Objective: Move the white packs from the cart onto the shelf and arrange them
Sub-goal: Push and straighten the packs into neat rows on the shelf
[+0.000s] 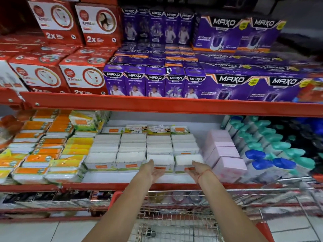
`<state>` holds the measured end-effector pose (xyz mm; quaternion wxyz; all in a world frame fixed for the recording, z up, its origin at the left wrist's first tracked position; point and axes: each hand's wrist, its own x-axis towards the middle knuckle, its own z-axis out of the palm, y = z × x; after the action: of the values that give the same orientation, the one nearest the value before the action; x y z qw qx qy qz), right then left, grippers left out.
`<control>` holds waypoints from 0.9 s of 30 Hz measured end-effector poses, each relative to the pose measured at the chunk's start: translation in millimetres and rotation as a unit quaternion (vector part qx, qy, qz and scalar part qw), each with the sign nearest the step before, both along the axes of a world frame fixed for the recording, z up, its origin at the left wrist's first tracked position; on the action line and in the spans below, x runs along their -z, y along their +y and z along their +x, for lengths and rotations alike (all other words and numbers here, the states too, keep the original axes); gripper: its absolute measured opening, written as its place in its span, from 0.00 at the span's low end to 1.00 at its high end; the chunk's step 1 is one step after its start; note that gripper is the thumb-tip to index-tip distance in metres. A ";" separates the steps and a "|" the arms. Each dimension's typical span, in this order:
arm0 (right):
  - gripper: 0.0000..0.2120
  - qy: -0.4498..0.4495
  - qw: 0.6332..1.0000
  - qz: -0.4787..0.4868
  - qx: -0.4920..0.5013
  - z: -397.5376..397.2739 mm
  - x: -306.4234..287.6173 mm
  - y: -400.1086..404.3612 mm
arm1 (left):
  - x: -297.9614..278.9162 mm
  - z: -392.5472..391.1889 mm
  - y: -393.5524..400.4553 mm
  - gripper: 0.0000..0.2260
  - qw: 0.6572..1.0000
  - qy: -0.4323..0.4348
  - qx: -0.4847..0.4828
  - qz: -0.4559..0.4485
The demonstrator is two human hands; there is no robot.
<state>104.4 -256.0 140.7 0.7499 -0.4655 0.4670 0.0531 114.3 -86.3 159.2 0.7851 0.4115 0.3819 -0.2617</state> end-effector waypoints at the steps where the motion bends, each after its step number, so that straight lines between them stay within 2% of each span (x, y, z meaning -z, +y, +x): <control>1: 0.16 -0.004 1.000 0.005 0.003 4.1 1.3 -0.6 | -0.4 2.5 -1.3 0.22 1.000 -0.003 0.003 0.005; 5: 0.15 -0.008 1.000 0.008 0.000 13.8 10.0 -0.7 | -0.7 5.6 -4.2 0.22 1.000 -0.007 0.006 0.008; 8: 0.11 -0.008 0.999 -0.023 -0.024 11.2 11.6 -3.4 | 0.1 6.4 -3.9 0.22 0.999 -0.014 0.031 0.018; 9: 0.10 0.001 0.998 -0.043 -0.049 8.6 11.1 -4.5 | 0.7 5.8 -2.4 0.22 0.998 -0.019 0.054 0.025; 11: 0.15 0.021 0.983 -0.124 -0.137 3.4 8.2 -1.7 | 0.3 2.6 7.2 0.21 0.990 -0.043 0.121 0.052; 13: 0.19 0.019 0.933 -0.279 -0.228 -2.9 0.8 8.8 | -2.4 -1.7 23.9 0.20 0.969 -0.111 0.181 0.126; 15: 0.23 -0.049 0.838 -0.468 -0.275 -7.2 -9.5 24.5 | -6.7 -2.5 46.4 0.18 0.928 -0.214 0.193 0.234; 16: 0.23 -0.103 0.797 -0.524 -0.281 -8.3 -18.0 36.7 | -8.5 -0.9 62.0 0.17 0.892 -0.278 0.193 0.299; 17: 0.21 -0.160 0.766 -0.551 -0.292 -6.6 -26.7 51.6 | -10.2 2.0 79.8 0.16 0.837 -0.341 0.200 0.377; 19: 0.15 -0.249 0.686 -0.588 -0.350 5.9 -41.0 80.2 | -11.9 12.1 116.4 0.16 0.679 -0.428 0.244 0.545; 20: 0.18 -0.268 0.645 -0.589 -0.406 14.8 -45.3 94.1 | -10.3 18.8 134.7 0.17 0.590 -0.453 0.275 0.609; 21: 0.26 -0.271 0.610 -0.577 -0.471 23.9 -46.9 106.9 | -6.4 25.7 151.1 0.22 0.506 -0.470 0.308 0.654; 23: 0.44 -0.241 0.517 -0.591 -0.571 45.4 -41.6 126.4 | 8.4 41.9 179.3 0.36 0.365 -0.480 0.393 0.694; 24: 0.50 -0.223 0.464 -0.619 -0.593 55.7 -36.3 134.1 | 12.9 48.8 190.1 0.41 0.316 -0.472 0.428 0.703; 25: 0.54 -0.208 0.420 -0.644 -0.604 64.0 -30.5 140.5 | 15.8 55.0 198.8 0.43 0.282 -0.460 0.455 0.709; 27: 0.60 -0.173 0.377 -0.666 -0.620 78.8 -16.4 150.0 | 24.1 66.6 211.9 0.48 0.239 -0.440 0.487 0.716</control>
<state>183.3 -106.0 157.1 0.0203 -0.9736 -0.2074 0.0932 180.9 125.6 135.1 -0.0664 0.9614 -0.2669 0.0091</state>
